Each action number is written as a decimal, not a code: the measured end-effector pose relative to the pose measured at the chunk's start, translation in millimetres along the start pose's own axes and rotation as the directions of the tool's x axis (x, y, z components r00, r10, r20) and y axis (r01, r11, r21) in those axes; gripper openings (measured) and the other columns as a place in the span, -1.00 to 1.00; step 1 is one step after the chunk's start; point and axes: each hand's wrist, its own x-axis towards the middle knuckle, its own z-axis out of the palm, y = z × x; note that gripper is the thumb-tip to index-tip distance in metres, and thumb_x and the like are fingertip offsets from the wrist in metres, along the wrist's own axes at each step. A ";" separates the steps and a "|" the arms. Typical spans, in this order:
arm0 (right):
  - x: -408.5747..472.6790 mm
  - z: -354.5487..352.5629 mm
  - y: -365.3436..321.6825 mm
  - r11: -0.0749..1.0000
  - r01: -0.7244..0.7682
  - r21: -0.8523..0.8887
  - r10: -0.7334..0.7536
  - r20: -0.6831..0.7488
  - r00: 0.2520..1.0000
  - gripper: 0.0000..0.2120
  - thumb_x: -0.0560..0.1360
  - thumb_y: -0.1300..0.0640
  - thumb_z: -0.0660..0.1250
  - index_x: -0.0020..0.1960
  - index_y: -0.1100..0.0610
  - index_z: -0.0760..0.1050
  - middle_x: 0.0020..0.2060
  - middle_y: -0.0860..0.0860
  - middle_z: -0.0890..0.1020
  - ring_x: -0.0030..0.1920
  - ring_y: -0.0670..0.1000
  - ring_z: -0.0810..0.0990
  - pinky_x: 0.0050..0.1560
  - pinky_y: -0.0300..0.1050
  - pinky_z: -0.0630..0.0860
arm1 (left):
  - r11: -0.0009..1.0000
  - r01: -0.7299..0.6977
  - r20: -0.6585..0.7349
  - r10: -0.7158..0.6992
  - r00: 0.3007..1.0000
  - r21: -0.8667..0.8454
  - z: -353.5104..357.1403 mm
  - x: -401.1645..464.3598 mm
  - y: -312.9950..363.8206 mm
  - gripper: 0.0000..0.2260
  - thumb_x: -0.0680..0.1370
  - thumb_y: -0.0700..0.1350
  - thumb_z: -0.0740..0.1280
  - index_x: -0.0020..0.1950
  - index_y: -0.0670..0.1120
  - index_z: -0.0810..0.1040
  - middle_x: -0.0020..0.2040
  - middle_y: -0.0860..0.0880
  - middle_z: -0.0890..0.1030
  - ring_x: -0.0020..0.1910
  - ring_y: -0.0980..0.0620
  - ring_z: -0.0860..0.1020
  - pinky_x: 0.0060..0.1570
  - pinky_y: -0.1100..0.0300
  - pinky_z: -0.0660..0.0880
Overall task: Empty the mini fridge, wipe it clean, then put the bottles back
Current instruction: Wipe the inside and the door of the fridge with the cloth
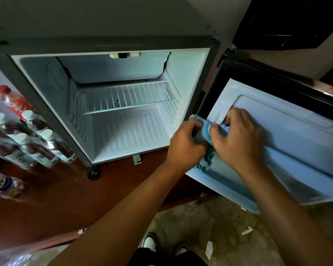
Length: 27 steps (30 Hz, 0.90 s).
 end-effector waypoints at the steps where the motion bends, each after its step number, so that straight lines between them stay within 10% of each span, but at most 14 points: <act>1: -0.2 0.2 0.2 1.000 0.000 0.000 0.000 0.004 1.000 -0.75 0.44 0.07 0.38 -0.12 0.23 0.40 -0.20 0.14 0.48 -0.27 0.03 0.35 -0.29 -0.15 0.18 | 1.000 0.009 0.009 -0.009 1.000 -0.010 -0.4 0.7 -2.7 -0.69 0.37 -0.16 0.50 0.01 0.11 0.50 -0.01 0.14 0.60 -0.03 0.17 0.58 -0.10 0.24 0.57; 6: 0.4 0.9 1.0 1.000 -0.015 -0.027 0.016 0.043 0.999 -0.71 0.41 0.05 0.42 -0.09 0.22 0.40 -0.15 0.13 0.50 -0.22 0.03 0.40 -0.28 -0.09 0.28 | 0.999 0.036 0.050 -0.036 0.998 -0.017 3.3 1.2 -20.6 -0.60 0.32 -0.19 0.57 0.00 0.10 0.46 0.00 0.15 0.60 -0.02 0.20 0.57 -0.19 0.50 0.42; 20: 1.1 3.5 2.8 0.997 -0.009 -0.083 0.013 0.044 0.999 -0.66 0.37 0.05 0.48 -0.06 0.20 0.40 -0.16 0.08 0.46 -0.24 -0.01 0.36 -0.27 -0.18 0.19 | 0.984 0.155 0.111 -0.165 0.980 0.087 10.2 -6.5 -58.0 -0.66 0.40 -0.21 0.49 0.09 0.05 0.49 0.12 0.06 0.58 0.08 0.05 0.56 0.10 0.03 0.57; 27: 0.5 3.9 4.3 0.996 0.001 -0.084 0.002 0.031 1.000 -0.64 0.36 0.03 0.47 -0.06 0.22 0.40 -0.15 0.13 0.50 -0.25 0.01 0.35 -0.29 -0.14 0.23 | 0.996 0.082 0.041 -0.083 0.996 0.037 7.6 -5.5 -26.6 -0.67 0.38 -0.16 0.52 0.06 0.03 0.51 0.04 0.07 0.60 0.00 0.10 0.57 0.00 0.11 0.58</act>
